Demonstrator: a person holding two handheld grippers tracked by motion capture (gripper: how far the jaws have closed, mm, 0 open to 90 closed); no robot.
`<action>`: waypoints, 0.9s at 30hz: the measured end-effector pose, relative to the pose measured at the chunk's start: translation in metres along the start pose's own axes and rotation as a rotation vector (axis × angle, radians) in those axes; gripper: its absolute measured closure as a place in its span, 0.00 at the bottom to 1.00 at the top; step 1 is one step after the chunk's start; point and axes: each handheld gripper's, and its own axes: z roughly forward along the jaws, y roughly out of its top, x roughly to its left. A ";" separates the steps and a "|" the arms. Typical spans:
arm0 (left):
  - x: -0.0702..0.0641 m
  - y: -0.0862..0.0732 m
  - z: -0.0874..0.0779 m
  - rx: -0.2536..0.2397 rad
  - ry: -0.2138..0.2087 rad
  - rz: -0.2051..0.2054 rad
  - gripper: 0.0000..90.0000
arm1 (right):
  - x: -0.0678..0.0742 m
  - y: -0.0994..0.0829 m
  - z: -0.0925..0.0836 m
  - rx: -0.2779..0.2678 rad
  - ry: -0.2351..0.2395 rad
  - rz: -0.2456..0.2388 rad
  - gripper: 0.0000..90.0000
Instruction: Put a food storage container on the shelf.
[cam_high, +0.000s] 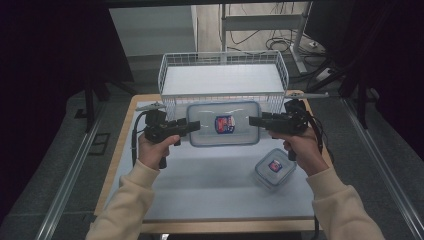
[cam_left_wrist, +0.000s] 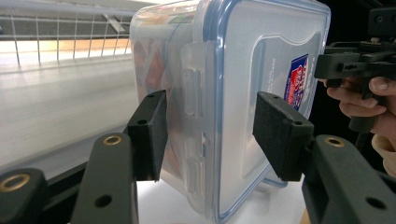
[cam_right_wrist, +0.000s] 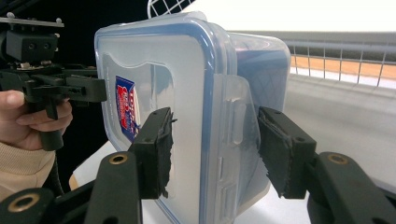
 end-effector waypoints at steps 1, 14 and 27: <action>0.000 0.002 0.000 -0.004 -0.001 0.000 0.52 | 0.000 0.003 0.000 -0.003 0.002 -0.001 0.52; -0.003 0.020 -0.006 -0.013 -0.006 0.019 0.52 | 0.006 0.021 -0.005 -0.022 0.006 -0.016 0.52; -0.010 0.040 -0.004 -0.019 -0.002 0.045 0.52 | 0.003 0.034 -0.012 -0.044 0.007 -0.024 0.52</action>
